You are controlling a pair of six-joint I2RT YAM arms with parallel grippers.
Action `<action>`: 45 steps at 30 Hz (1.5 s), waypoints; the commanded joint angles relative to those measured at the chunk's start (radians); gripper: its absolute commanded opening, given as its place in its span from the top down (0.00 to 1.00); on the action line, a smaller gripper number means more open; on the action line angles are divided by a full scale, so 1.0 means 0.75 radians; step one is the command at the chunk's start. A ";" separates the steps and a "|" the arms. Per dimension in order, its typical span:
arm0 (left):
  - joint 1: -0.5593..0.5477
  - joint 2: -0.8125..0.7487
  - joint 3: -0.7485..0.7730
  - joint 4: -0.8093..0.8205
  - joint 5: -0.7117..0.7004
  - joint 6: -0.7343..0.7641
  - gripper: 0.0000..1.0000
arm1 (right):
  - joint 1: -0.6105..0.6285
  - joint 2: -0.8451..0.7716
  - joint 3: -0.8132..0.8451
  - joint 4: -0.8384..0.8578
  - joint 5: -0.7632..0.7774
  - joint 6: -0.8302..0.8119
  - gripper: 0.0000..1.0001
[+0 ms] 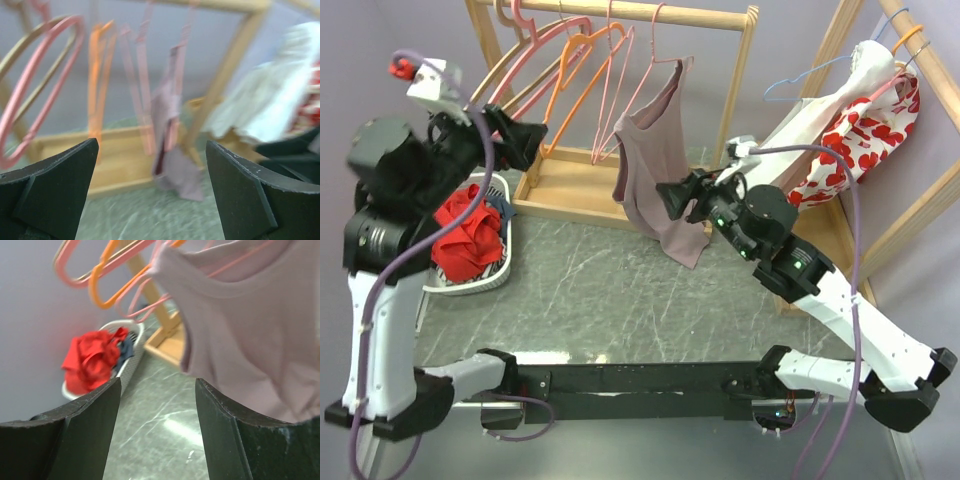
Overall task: Remove the tank top from the hanger
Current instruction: Pick up the hanger from the clothesline.
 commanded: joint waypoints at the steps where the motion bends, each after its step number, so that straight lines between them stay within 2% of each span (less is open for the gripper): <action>1: -0.020 0.014 -0.095 0.291 0.333 -0.109 0.07 | -0.013 -0.127 -0.008 0.062 0.213 -0.006 0.31; 5: -0.224 0.075 -0.152 0.377 0.193 -0.008 0.06 | -0.013 -0.185 -0.039 0.073 0.254 0.002 0.31; 9: -0.320 0.234 -0.027 0.318 0.123 0.042 0.07 | -0.015 -0.201 -0.049 0.056 0.268 0.006 0.30; 11: -0.343 0.308 0.018 0.312 0.074 0.060 0.09 | -0.015 -0.205 -0.049 0.050 0.268 0.006 0.30; 22: -0.415 0.439 0.014 0.447 -0.102 0.107 0.08 | -0.019 -0.193 -0.049 0.028 0.219 0.010 0.29; 32: -0.447 0.558 0.004 0.471 -0.205 0.138 0.17 | -0.029 -0.193 -0.066 0.034 0.178 0.028 0.28; 35: -0.449 0.580 0.014 0.471 -0.219 0.138 0.26 | -0.031 -0.199 -0.066 0.026 0.182 0.030 0.28; 40: -0.449 0.578 -0.001 0.494 -0.219 0.120 0.55 | -0.033 -0.211 -0.082 0.030 0.184 0.034 0.28; 42: -0.452 0.576 -0.001 0.494 -0.231 0.116 0.63 | -0.036 -0.211 -0.082 0.026 0.178 0.039 0.28; 45: -0.452 0.595 0.036 0.455 -0.231 0.111 0.66 | -0.035 -0.213 -0.080 0.022 0.174 0.045 0.28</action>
